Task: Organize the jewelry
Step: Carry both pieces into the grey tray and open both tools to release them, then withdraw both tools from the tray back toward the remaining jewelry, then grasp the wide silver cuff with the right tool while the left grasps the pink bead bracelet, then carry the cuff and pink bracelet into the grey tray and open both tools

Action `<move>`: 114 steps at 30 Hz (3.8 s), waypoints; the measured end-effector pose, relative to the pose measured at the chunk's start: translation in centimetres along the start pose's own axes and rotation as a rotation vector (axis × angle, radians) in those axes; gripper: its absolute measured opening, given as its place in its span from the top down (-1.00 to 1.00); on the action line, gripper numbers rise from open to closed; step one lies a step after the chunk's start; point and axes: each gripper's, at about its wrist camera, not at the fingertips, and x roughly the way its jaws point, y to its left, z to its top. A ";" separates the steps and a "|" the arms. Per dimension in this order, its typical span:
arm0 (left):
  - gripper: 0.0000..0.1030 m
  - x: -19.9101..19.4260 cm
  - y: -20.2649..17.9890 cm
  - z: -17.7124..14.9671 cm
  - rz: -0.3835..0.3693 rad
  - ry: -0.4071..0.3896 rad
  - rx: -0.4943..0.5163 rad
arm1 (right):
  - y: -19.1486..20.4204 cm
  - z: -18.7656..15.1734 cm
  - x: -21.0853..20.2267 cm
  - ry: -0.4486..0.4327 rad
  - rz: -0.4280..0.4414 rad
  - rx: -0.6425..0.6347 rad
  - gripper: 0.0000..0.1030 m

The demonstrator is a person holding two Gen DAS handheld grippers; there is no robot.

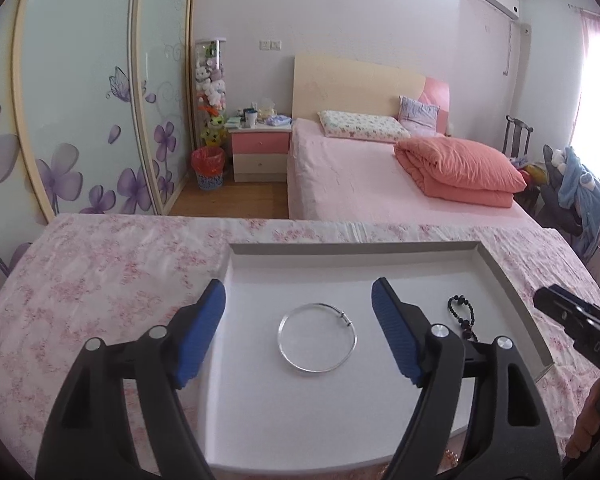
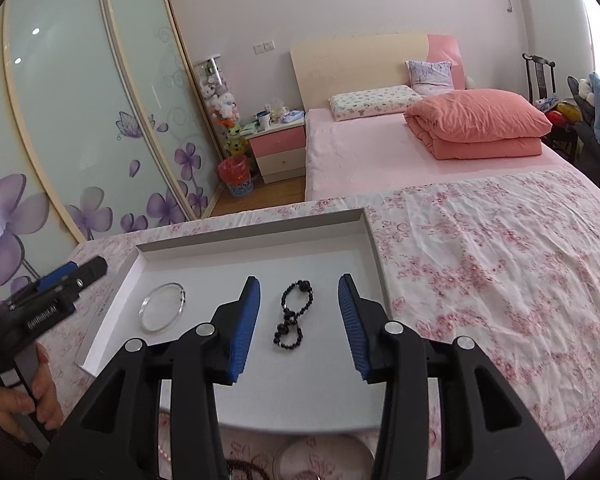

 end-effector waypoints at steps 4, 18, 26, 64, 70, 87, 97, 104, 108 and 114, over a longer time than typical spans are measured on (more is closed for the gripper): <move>-0.51 -2.9 1.4 -0.8 0.035 -0.031 0.006 | 0.0 -1.2 -2.1 -0.003 -0.008 -0.012 0.17; -0.74 -9.7 5.1 -9.2 0.111 0.003 0.097 | -1.0 -8.7 -3.5 0.196 -0.086 -0.066 -0.23; -0.84 -9.8 5.4 -11.3 0.089 0.052 0.126 | 0.0 -10.2 -2.2 0.262 -0.141 -0.112 -0.42; -0.86 -6.6 2.7 -13.0 0.026 0.198 0.195 | 0.4 -9.1 -3.1 0.181 -0.125 -0.091 -0.29; -0.66 -5.8 4.0 -12.4 0.035 0.206 0.127 | 0.6 -9.4 -3.3 0.179 -0.119 -0.095 -0.29; 0.74 -3.7 4.2 -12.3 -0.001 0.282 0.106 | 1.1 -9.2 -4.0 0.164 -0.103 -0.095 -0.29; 0.74 -6.7 6.0 -11.0 -0.057 0.178 0.034 | 1.9 -8.4 -5.5 0.091 -0.075 -0.116 -0.29; 0.74 -9.3 5.7 -9.9 -0.129 0.092 0.007 | 2.8 -8.4 -6.2 0.058 -0.060 -0.143 -0.29; 0.74 -10.2 5.5 -9.5 -0.151 0.068 0.003 | 3.1 -8.4 -6.7 0.042 -0.051 -0.146 -0.29; 0.74 -11.6 5.0 -9.1 -0.151 0.028 0.008 | 3.5 -8.5 -7.3 0.009 -0.049 -0.159 -0.29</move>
